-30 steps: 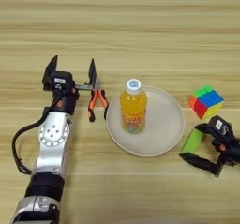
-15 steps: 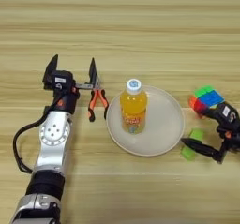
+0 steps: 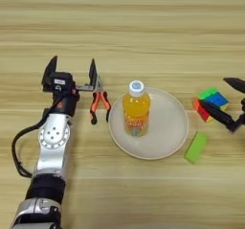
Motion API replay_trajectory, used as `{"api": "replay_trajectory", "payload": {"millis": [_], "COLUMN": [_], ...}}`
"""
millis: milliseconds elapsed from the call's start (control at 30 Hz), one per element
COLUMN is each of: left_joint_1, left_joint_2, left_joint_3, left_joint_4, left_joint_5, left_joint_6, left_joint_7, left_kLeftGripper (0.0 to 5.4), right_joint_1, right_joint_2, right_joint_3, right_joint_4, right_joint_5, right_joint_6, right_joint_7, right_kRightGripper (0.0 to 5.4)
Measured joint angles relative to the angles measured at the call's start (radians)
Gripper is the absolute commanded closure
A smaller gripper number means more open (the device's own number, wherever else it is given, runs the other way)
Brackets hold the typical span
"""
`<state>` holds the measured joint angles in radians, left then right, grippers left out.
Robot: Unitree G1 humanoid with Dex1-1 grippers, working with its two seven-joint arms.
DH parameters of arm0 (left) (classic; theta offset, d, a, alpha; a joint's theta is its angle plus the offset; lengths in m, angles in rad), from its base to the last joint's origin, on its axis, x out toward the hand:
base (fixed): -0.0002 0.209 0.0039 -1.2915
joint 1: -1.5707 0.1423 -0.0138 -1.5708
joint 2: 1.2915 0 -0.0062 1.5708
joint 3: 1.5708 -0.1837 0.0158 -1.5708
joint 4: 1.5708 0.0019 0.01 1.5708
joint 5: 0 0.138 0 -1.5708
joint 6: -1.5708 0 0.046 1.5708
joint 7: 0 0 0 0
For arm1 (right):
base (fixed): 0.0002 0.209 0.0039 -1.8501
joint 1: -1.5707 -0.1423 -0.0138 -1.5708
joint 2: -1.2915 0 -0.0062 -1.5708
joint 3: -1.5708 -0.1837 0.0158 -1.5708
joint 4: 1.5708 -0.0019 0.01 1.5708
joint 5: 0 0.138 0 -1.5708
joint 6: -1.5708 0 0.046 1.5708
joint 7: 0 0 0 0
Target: Move the objects on the table
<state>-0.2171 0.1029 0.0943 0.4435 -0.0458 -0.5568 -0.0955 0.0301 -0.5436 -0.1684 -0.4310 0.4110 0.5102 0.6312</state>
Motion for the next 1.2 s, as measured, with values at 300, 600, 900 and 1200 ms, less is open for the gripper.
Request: {"api": "replay_trajectory", "payload": {"millis": [300, 600, 900, 1200], "left_joint_1": [0.000, -0.001, -0.001, -0.001], "left_joint_2": [0.003, 0.004, 0.005, 0.005], "left_joint_3": [0.002, 0.002, 0.001, 0.000], "left_joint_4": [0.001, 0.002, 0.002, 0.000], "left_joint_5": [0.000, 0.000, 0.001, 0.001], "left_joint_6": [0.000, 0.000, 0.000, 0.000], "left_joint_7": [-0.004, -0.004, -0.004, -0.003], "left_kLeftGripper": [0.00, 0.00, 0.00, 0.00], "right_joint_1": [-0.028, -0.027, -0.044, -0.046], "right_joint_2": [0.074, 0.096, 0.107, 0.113], "right_joint_3": [0.027, 0.099, 0.119, 0.121], "right_joint_4": [0.099, 0.219, 0.325, 0.358], "right_joint_5": [-0.042, -0.107, -0.167, -0.182], "right_joint_6": [0.003, -0.021, -0.077, -0.105], "right_joint_7": [-0.129, -0.143, -0.146, -0.144], "right_kRightGripper": [0.02, 0.02, 0.24, 1.22]}}
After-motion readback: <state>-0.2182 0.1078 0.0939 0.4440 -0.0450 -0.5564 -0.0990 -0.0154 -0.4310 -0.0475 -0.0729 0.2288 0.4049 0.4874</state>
